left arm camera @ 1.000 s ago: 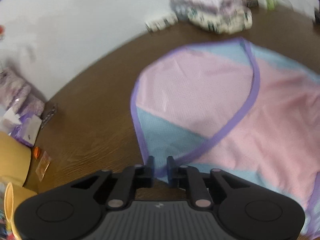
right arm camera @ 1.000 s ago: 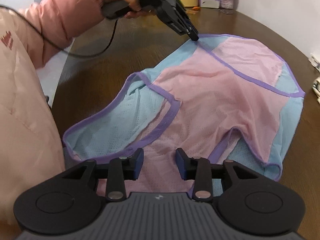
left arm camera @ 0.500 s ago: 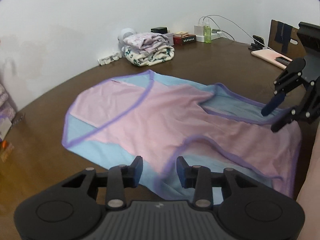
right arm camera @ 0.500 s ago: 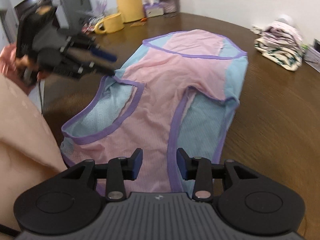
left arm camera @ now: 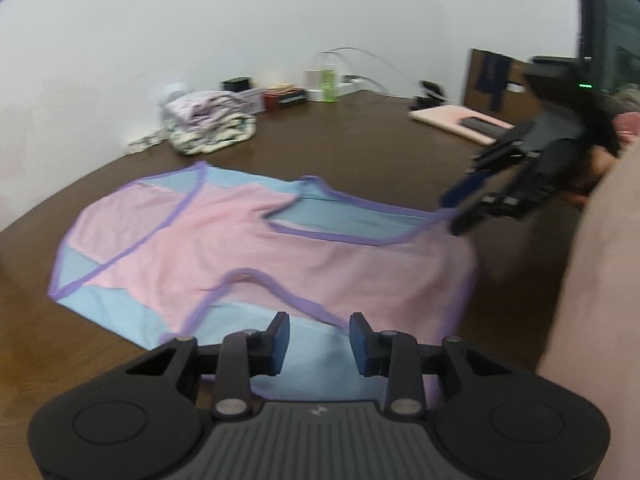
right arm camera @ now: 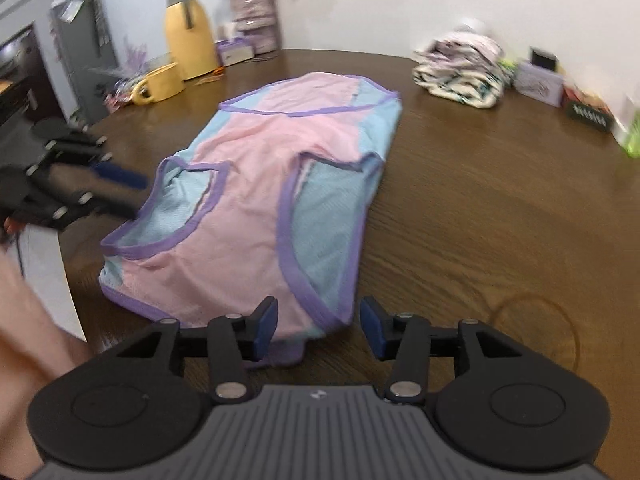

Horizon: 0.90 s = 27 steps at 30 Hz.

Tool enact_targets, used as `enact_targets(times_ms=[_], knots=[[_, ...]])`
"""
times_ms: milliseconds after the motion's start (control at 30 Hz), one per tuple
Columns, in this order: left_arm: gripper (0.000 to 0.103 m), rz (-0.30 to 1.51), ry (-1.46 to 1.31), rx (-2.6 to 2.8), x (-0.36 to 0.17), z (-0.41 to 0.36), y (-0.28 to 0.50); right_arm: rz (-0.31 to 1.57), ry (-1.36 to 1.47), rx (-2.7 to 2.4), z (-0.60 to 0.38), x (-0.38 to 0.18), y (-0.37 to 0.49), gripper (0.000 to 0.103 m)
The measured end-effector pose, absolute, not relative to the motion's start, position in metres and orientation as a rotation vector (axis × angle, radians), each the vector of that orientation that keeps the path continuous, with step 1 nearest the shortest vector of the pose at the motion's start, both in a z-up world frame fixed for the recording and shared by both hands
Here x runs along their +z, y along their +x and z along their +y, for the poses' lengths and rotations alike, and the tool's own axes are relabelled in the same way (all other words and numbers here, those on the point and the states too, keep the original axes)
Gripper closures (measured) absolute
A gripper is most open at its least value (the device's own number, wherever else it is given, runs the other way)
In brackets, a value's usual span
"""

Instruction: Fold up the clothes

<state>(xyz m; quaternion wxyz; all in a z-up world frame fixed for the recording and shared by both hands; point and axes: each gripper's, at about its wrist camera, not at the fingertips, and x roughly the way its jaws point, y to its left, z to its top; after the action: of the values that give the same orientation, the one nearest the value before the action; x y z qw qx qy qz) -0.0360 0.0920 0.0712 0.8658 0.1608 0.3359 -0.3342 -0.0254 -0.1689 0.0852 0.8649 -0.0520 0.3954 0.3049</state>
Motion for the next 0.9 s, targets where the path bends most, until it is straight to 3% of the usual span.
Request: enact_targets(times_ms=[233, 333, 467, 600, 900], knots=[[0.074, 0.798, 0.391, -0.731, 0.056, 0.079, -0.048, 0.858, -0.042, 0.676, -0.169, 0.079, -0.027, 0.057], [0.083, 0.852, 0.415, -0.712, 0.047, 0.076, -0.045, 0.872, -0.05, 0.685, -0.164, 0.077, -0.029, 0.062], [0.096, 0.893, 0.427, -0.721, 0.043, 0.072, -0.042, 0.88, -0.069, 0.69, -0.162, 0.074, -0.03, 0.077], [0.097, 0.911, 0.444, -0.757, 0.042, 0.059, -0.044, 0.877, -0.095, 0.685, -0.162, 0.073, -0.029, 0.09], [0.096, 0.921, 0.453, -0.879, 0.039, 0.006, -0.035, 0.879, -0.198, 0.599, -0.181, 0.08, -0.01, 0.091]])
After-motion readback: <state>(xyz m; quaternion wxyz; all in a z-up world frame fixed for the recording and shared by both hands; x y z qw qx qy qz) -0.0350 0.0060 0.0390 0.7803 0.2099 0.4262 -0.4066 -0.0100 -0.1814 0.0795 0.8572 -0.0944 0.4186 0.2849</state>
